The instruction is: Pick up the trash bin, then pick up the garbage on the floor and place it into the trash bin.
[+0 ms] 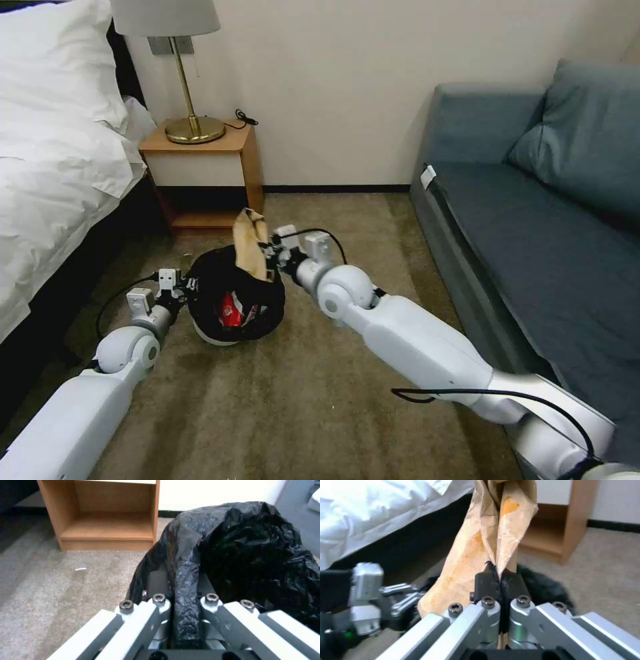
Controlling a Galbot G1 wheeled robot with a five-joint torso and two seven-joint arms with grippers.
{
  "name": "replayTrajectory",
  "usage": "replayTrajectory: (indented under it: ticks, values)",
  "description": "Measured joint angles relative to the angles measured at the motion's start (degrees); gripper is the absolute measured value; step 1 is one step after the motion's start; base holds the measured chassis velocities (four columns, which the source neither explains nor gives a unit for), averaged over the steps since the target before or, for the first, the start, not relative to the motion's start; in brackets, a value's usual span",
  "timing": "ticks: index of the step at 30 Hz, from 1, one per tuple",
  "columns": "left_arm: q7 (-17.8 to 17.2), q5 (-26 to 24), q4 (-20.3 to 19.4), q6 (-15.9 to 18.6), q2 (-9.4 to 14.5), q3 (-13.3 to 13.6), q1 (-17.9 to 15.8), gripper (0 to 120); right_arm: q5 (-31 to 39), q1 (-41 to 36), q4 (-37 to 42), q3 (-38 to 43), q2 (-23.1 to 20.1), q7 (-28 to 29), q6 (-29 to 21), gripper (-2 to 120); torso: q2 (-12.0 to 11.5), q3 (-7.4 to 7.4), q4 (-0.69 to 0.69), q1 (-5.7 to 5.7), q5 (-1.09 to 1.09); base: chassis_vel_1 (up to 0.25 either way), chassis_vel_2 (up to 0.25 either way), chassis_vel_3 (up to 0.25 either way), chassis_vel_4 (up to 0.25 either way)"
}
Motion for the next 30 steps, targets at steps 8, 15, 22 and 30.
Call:
replayTrajectory:
  ticks: [8,15,22,30]
  values:
    - [-0.09,0.02,0.63,-0.5,-0.69,-0.42,-0.27,4,-2.32,-2.75,-3.51,-2.55,3.49,0.35,1.11,0,0.0,-0.01,0.0,0.0,0.01,0.0,0.0,0.0,0.0]
    - [0.03,0.23,1.78,-0.73,-1.5,-0.52,-0.78,4,-5.02,-5.03,-6.26,-3.62,5.66,2.26,2.03,10,0.0,-0.01,0.0,0.0,0.01,0.0,0.0,0.0,0.0]
    - [0.29,0.64,2.99,-0.95,-2.63,-0.44,-1.44,4,-6.31,-5.67,-7.62,-4.09,7.19,2.32,2.36,34,0.0,-0.01,0.0,0.0,0.01,0.0,0.0,0.0,0.0]
    - [0.93,1.46,4.55,-1.47,-3.35,-1.23,-1.47,4,-7.36,-5.68,-8.78,-3.56,7.28,1.84,3.28,67,0.0,0.0,0.0,0.0,0.01,0.0,0.0,0.0,0.0]
